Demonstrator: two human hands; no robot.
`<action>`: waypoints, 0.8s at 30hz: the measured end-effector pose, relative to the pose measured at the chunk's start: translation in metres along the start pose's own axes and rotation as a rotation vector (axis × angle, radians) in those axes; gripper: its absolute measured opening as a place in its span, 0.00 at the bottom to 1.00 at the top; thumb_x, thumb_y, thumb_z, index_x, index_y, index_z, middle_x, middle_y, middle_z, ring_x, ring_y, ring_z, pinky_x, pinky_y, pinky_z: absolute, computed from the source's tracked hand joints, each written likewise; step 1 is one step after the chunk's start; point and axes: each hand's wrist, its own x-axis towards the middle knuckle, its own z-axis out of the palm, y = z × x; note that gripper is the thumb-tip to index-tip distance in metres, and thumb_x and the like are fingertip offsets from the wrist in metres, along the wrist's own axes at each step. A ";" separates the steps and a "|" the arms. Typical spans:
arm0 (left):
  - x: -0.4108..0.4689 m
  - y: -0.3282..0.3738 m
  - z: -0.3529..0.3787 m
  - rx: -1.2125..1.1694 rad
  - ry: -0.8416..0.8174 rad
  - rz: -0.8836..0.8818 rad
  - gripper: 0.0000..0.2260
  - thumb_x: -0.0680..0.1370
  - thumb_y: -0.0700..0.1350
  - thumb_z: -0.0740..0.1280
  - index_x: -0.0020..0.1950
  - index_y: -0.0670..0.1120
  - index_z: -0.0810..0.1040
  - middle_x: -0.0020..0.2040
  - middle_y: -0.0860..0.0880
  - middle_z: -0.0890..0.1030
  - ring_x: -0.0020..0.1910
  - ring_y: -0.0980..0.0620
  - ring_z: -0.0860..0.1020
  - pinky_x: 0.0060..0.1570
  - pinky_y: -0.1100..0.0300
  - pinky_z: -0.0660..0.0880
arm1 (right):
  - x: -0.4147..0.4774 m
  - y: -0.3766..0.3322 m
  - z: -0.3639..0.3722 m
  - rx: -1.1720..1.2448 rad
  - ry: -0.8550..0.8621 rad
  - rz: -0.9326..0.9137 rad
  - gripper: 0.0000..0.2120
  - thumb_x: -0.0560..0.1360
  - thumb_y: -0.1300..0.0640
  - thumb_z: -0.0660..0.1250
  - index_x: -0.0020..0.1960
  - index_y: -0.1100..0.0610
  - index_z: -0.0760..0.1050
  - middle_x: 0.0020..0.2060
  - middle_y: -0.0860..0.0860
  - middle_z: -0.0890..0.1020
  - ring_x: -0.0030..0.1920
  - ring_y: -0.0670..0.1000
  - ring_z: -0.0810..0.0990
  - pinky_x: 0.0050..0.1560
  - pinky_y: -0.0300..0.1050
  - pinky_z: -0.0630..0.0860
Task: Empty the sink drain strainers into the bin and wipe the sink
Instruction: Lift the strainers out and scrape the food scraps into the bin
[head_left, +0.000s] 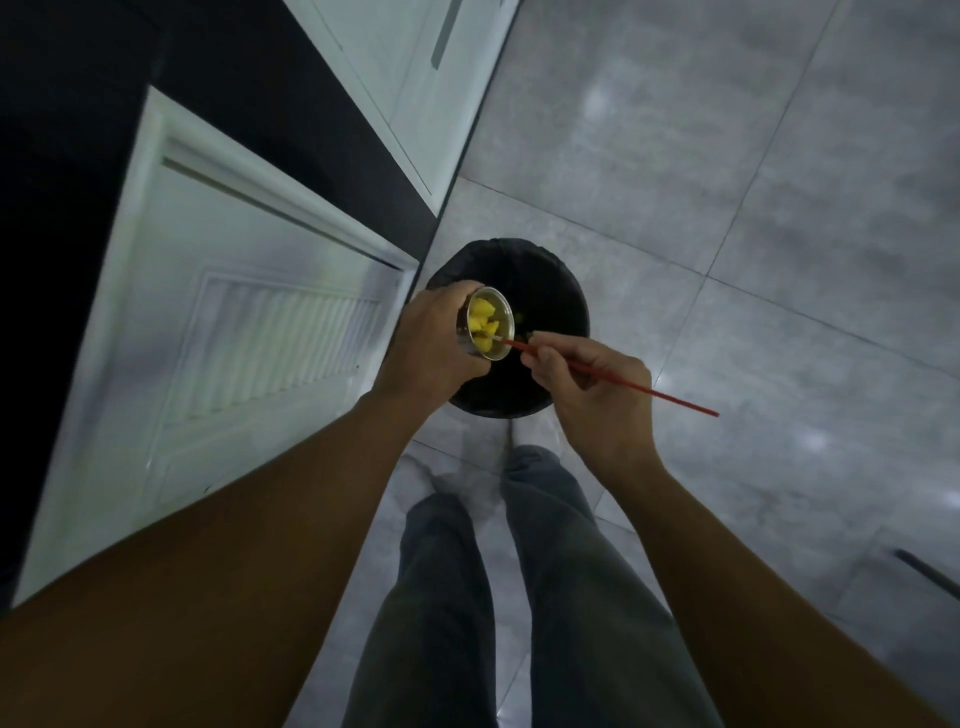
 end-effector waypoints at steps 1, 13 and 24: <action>0.000 -0.001 0.001 -0.002 0.004 -0.007 0.38 0.65 0.47 0.82 0.72 0.49 0.71 0.66 0.47 0.77 0.66 0.49 0.71 0.58 0.63 0.65 | 0.000 0.002 -0.002 -0.003 0.018 0.003 0.09 0.79 0.62 0.70 0.58 0.58 0.84 0.50 0.50 0.87 0.52 0.45 0.86 0.58 0.50 0.83; 0.002 0.004 0.003 0.005 -0.022 0.031 0.35 0.66 0.44 0.81 0.72 0.45 0.73 0.65 0.45 0.79 0.65 0.46 0.73 0.63 0.54 0.74 | 0.001 0.008 0.015 -0.130 0.017 -0.127 0.09 0.80 0.60 0.69 0.58 0.57 0.84 0.51 0.48 0.87 0.51 0.40 0.85 0.55 0.33 0.80; 0.003 0.005 0.007 0.046 -0.065 0.015 0.36 0.67 0.45 0.81 0.73 0.45 0.72 0.67 0.45 0.77 0.66 0.45 0.71 0.64 0.51 0.73 | -0.005 0.028 0.005 -0.047 0.184 -0.098 0.09 0.79 0.60 0.70 0.59 0.58 0.83 0.51 0.50 0.87 0.50 0.43 0.86 0.54 0.44 0.83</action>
